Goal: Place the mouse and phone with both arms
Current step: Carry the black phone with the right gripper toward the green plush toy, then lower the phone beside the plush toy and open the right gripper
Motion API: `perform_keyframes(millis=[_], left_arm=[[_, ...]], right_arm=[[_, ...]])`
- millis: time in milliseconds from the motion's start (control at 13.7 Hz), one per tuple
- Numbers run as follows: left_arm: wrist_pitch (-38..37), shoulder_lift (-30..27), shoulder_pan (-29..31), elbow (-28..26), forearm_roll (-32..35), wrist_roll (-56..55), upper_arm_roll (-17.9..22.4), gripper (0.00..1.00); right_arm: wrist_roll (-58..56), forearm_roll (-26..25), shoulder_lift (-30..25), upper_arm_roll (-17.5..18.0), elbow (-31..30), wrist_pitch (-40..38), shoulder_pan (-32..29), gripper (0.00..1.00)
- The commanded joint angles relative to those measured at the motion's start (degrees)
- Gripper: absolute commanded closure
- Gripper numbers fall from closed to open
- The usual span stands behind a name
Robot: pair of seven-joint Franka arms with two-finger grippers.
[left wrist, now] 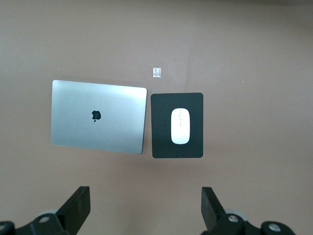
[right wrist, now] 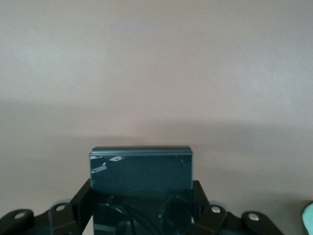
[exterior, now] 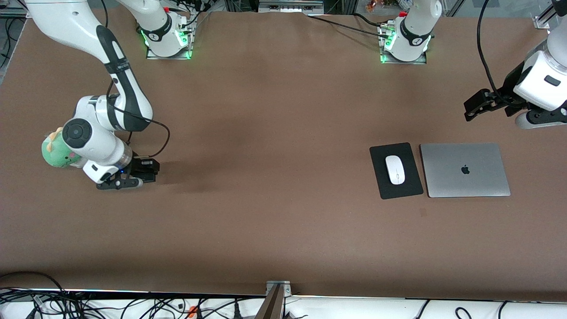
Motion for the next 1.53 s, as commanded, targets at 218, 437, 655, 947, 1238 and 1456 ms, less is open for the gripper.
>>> perform_keyframes(millis=[218, 437, 655, 947, 1238, 1456], left_arm=[[-1.19, -2.06, -12.6, -0.44, -2.67, 1.51, 14.06, 0.0], [-1.8, -1.71, -12.43, -0.09, -2.67, 1.6, 13.72, 0.0], [-2.07, -1.71, -11.9, -0.09, -2.67, 1.77, 13.8, 0.0], [-1.98, -1.36, -11.99, 0.34, -2.5, 1.42, 13.63, 0.0], [-1.46, -1.36, -11.9, 0.52, -2.58, 1.77, 13.98, 0.0], [-1.45, -0.49, -12.86, 0.35, -2.06, 1.95, 13.45, 0.0]], right_arm=[[-4.94, 0.65, -0.8, 1.02, -10.13, 13.99, -5.78, 0.65], [-5.03, 0.65, 1.31, 1.02, -12.41, 20.67, -6.49, 0.65], [-6.17, 0.65, 1.76, 1.02, -12.42, 21.04, -6.58, 0.53], [-6.35, 0.65, 1.06, 1.11, -12.07, 19.56, -6.49, 0.0], [-6.17, 0.65, -2.63, 1.28, -9.62, 11.14, -6.49, 0.0], [-6.17, 0.74, -6.4, 1.28, -2.87, -3.59, -6.4, 0.0]])
